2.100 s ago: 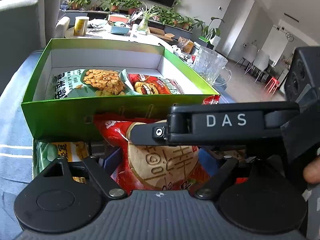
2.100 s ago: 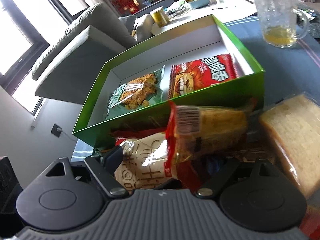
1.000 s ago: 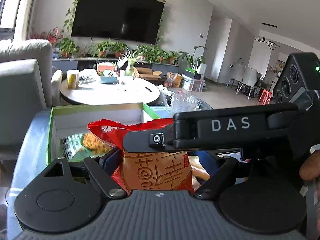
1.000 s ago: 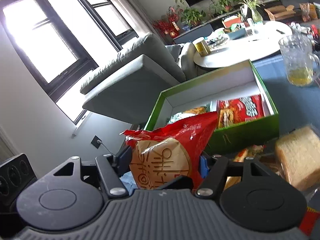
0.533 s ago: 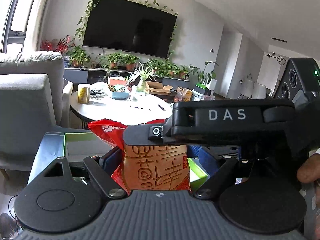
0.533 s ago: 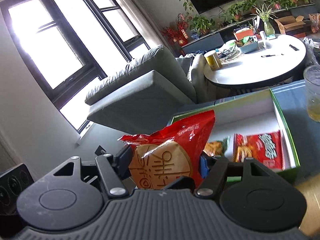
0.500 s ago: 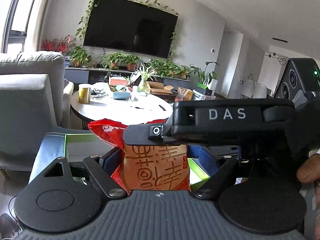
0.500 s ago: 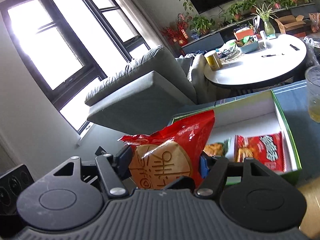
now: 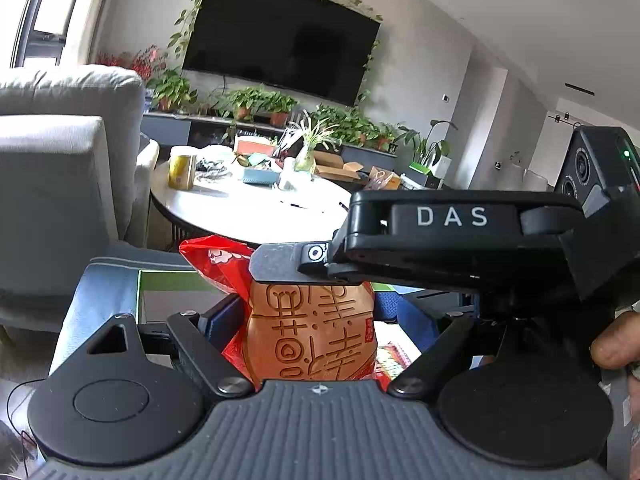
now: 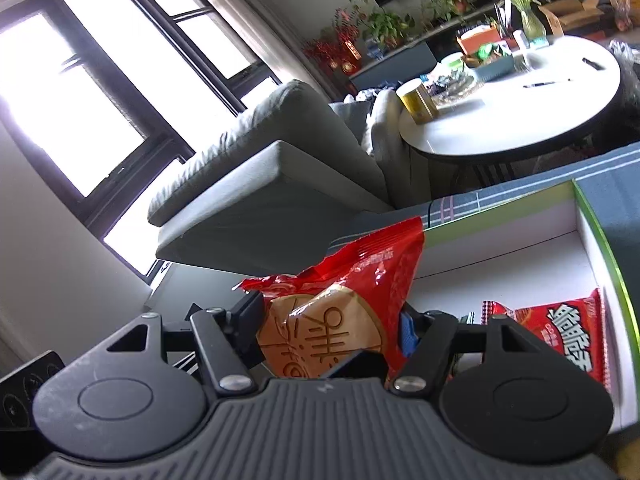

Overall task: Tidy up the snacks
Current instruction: 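Lift the cracker bag and lower it into the green box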

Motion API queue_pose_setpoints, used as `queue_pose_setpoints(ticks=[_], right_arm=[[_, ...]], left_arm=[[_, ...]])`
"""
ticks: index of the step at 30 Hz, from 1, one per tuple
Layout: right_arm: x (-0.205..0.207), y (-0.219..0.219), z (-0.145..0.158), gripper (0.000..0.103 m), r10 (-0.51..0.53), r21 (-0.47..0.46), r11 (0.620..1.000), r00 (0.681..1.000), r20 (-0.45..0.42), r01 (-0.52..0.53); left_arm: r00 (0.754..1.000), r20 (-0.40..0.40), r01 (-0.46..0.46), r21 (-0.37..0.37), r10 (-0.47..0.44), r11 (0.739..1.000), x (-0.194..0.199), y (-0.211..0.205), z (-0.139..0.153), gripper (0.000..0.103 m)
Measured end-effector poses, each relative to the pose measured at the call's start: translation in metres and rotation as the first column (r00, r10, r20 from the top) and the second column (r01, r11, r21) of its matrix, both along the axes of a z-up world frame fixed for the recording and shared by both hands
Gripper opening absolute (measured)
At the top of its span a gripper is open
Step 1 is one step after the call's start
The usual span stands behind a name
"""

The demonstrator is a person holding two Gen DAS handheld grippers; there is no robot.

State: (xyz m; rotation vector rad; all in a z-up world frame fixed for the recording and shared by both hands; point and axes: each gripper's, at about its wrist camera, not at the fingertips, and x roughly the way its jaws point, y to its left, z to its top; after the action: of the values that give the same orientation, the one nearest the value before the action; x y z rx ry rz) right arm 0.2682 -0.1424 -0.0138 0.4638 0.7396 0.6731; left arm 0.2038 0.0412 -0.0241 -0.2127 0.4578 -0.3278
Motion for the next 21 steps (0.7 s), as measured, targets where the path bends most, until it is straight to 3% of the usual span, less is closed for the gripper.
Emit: queue_pose_setpoints(ticks=[7,10,14,21], right_arm=[[0.025,0.012,-0.017,0.069,-0.013,0.001,1.000,0.998,-0.063,0.013],[0.029,0.015,-0.024,0.069,-0.046,-0.022,0.999,0.996,-0.073,0.044],[0.024,0.009,-0.022,0.073,-0.134,-0.078,0.988,0.990,-0.032,0.131],[0.000,-0.006,0.000,0.073,-0.123,-0.084,0.989,0.992,0.026,0.125]], left_arm=[[0.998,-0.057,-0.012,-0.023,0.011,1.000,0.024,0.014,-0.017,0.081],[0.996,-0.081,-0.044,0.002,0.044,0.999,0.030,0.015,-0.024,0.081],[0.995,-0.080,-0.054,0.005,0.054,0.999,0.025,0.019,-0.024,0.081],[0.996,-0.071,-0.048,0.007,0.048,0.999,0.011,0.015,-0.017,0.081]])
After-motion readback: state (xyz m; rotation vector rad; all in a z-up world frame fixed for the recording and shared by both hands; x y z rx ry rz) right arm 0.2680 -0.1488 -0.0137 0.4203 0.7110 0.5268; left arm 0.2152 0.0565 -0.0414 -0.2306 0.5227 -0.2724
